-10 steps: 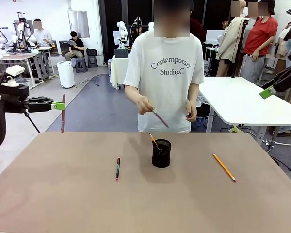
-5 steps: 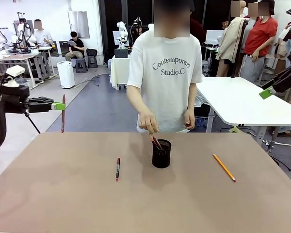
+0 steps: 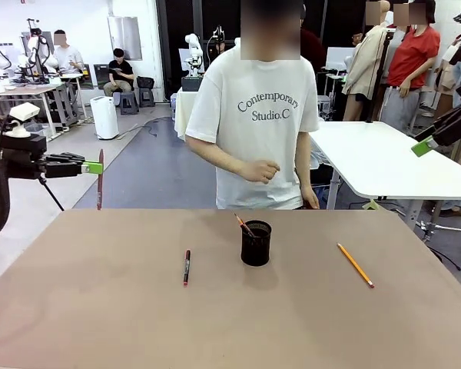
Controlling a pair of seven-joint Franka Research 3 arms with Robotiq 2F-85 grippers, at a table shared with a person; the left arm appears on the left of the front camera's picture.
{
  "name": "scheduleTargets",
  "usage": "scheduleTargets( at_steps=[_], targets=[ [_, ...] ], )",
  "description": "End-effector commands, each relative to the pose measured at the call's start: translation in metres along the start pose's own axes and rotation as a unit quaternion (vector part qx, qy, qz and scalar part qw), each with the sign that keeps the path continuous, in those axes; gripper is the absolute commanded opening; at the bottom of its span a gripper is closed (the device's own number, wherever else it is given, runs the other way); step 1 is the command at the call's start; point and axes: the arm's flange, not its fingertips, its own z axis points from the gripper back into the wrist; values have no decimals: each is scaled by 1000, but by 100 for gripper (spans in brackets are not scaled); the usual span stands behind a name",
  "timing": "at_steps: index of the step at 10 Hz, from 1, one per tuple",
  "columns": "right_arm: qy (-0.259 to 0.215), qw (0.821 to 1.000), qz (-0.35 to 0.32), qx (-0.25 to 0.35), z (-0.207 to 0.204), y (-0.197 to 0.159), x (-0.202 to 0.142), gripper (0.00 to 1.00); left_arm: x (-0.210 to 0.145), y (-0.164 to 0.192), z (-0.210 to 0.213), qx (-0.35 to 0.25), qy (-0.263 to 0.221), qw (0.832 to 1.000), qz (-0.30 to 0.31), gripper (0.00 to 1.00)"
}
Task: Place the pens into the pen holder.
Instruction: Pick up a writing instrument from the table and place it into the Pen holder.
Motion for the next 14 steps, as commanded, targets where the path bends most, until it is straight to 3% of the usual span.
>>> scheduleTargets(
  at_steps=[1, 5, 9, 14],
  targets=[
    [-5, 1000, -1, -1, 1, 1, 2, 100, 2, 0, 0, -1, 3, 1000, 0, 0],
    [-5, 1000, -1, -1, 1, 1, 2, 100, 0, 0, 0, 0, 0, 1000, 0, 0],
    [-5, 1000, -1, -1, 1, 1, 2, 100, 41, -13, -27, 12, 32, 999, -23, 0],
    [-5, 1000, -1, -1, 1, 1, 2, 100, 85, -15, -107, -30, 35, 997, -65, 0]
  ],
)
